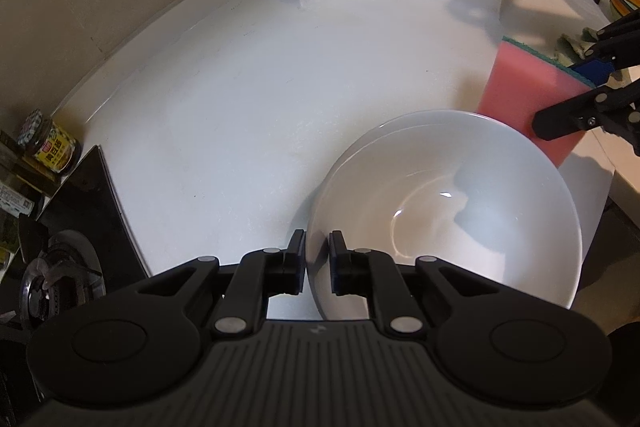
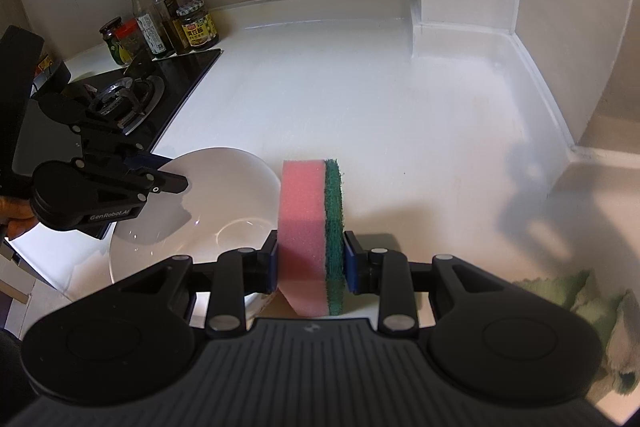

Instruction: Clean bowl

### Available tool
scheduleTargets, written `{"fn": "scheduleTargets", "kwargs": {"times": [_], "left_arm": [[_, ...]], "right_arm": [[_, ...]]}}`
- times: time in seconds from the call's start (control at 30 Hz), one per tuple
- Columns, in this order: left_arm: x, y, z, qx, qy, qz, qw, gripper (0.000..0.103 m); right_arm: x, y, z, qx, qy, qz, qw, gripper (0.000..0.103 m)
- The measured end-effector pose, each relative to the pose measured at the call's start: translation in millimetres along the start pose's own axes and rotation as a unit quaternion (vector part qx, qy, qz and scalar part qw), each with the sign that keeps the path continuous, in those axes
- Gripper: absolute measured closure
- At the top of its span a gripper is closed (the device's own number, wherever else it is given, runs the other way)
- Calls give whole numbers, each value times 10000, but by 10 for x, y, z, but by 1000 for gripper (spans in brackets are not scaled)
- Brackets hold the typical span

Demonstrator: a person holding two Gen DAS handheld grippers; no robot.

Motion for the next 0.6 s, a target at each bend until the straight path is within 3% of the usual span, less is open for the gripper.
{"fn": "scheduleTargets", "kwargs": {"times": [0.43, 0.6], "left_arm": [[148, -53, 202, 744, -148, -249, 9968, 90], [203, -10, 272, 622, -151, -213, 9977, 88]], "right_arm": [[88, 16, 105, -224, 37, -214, 9995, 76], [103, -40, 119, -38, -97, -264, 9996, 76]]}}
Point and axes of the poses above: each gripper's, at about its wrist camera, not at the fingertips, and x roughly the way its jaws point, y to its left, z to its top, the point moved 10 cm from there along x, roughly the way its jaws point, and after that the axes turned 8 degrees about -y, right-handed, at the moved point
